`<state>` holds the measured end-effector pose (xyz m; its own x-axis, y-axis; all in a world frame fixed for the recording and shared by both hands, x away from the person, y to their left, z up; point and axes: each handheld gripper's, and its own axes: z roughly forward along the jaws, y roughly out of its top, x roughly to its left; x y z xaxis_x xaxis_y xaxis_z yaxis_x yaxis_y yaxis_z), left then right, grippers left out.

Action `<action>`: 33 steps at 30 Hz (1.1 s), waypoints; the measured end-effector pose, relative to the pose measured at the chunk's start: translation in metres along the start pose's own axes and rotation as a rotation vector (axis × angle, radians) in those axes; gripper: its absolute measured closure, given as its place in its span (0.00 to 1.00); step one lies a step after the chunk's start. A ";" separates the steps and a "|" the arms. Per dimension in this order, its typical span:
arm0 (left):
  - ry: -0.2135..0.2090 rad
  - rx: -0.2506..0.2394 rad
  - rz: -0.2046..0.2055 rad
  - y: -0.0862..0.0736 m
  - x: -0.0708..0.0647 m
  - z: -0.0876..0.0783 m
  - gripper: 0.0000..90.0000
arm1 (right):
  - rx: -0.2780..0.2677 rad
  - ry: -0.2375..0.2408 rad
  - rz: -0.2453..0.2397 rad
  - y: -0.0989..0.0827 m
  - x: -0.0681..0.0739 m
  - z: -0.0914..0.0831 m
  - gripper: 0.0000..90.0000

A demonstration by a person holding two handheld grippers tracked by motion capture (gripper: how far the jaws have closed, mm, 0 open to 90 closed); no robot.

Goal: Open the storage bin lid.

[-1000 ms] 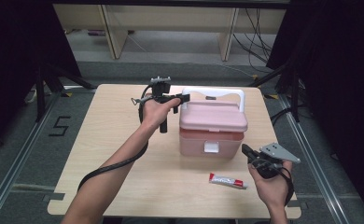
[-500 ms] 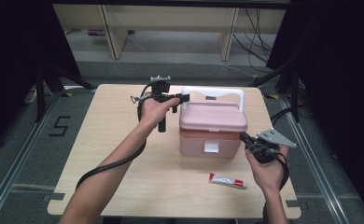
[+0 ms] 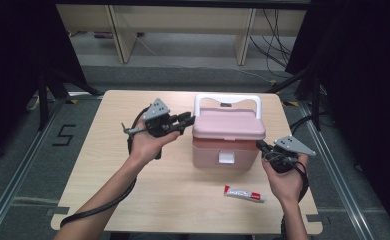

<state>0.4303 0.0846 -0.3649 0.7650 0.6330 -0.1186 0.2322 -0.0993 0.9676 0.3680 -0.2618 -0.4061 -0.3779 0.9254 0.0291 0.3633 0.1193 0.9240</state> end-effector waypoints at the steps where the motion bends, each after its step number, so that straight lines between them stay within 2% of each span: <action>1: -0.013 0.002 0.002 -0.004 -0.003 -0.002 0.83 | 0.000 0.000 0.000 0.000 0.000 0.000 1.00; 2: -0.032 0.006 0.002 -0.009 -0.005 -0.005 0.86 | -0.015 -0.011 0.003 0.000 0.001 0.001 1.00; 3: -0.040 0.012 0.008 -0.013 -0.009 -0.007 0.88 | -0.028 -0.013 -0.019 0.000 0.000 0.002 1.00; 4: -0.047 0.021 0.017 -0.018 -0.012 -0.008 0.91 | -0.023 -0.011 -0.020 0.001 0.000 0.001 1.00; 5: -0.083 0.031 0.020 -0.028 -0.019 -0.009 0.95 | 0.005 0.005 0.003 0.003 0.002 0.000 1.00; 6: -0.095 0.036 0.026 -0.032 -0.022 -0.008 0.97 | -0.021 -0.013 -0.020 0.003 0.000 0.001 1.00; 7: -0.095 0.036 0.026 -0.032 -0.022 -0.008 0.99 | -0.021 -0.013 -0.020 0.003 0.000 0.001 1.00; 8: -0.107 0.034 0.039 -0.038 -0.024 -0.007 0.99 | -0.001 -0.001 -0.011 0.004 0.001 0.001 1.00; 10: -0.116 0.039 0.031 -0.047 -0.025 -0.004 0.99 | -0.008 -0.002 0.000 0.004 0.002 0.001 1.00; 11: -0.124 0.039 0.020 -0.050 -0.025 -0.002 1.00 | -0.018 0.001 -0.018 0.005 0.001 0.002 1.00; 12: -0.132 0.042 0.014 -0.055 -0.025 0.000 1.00 | -0.016 0.012 -0.014 0.005 0.001 0.002 1.00; 14: -0.153 0.041 0.018 -0.061 -0.028 0.005 0.99 | -0.009 -0.001 -0.020 0.007 0.001 0.002 1.00; 17: -0.185 0.041 0.062 -0.066 -0.037 0.012 0.99 | -0.017 0.010 -0.015 0.008 0.002 0.004 1.00; 19: -0.187 0.046 0.074 -0.068 -0.042 0.018 0.99 | -0.013 0.007 -0.017 0.009 0.002 0.004 1.00; 23: -0.181 0.040 0.123 -0.069 -0.048 0.031 1.00 | -0.013 0.009 -0.007 0.011 0.003 0.005 1.00; 24: -0.180 0.043 0.137 -0.069 -0.051 0.036 1.00 | -0.021 0.008 -0.018 0.011 0.003 0.006 1.00; 26: -0.185 0.040 0.140 -0.069 -0.053 0.039 1.00 | -0.023 0.002 -0.025 0.011 0.002 0.006 1.00; 29: -0.196 0.056 0.170 -0.071 -0.056 0.049 1.00 | -0.020 0.001 -0.027 0.012 0.002 0.006 1.00; 31: -0.200 0.064 0.179 -0.073 -0.057 0.055 1.00 | -0.006 0.007 -0.004 0.012 0.003 0.006 1.00; 33: -0.202 0.061 0.184 -0.076 -0.058 0.060 1.00 | -0.010 0.009 -0.005 0.013 0.003 0.006 1.00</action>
<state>0.4048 0.0092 -0.4446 0.9005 0.4347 0.0100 0.1093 -0.2487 0.9624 0.3767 -0.2554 -0.3967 -0.3875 0.9215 0.0281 0.3526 0.1200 0.9280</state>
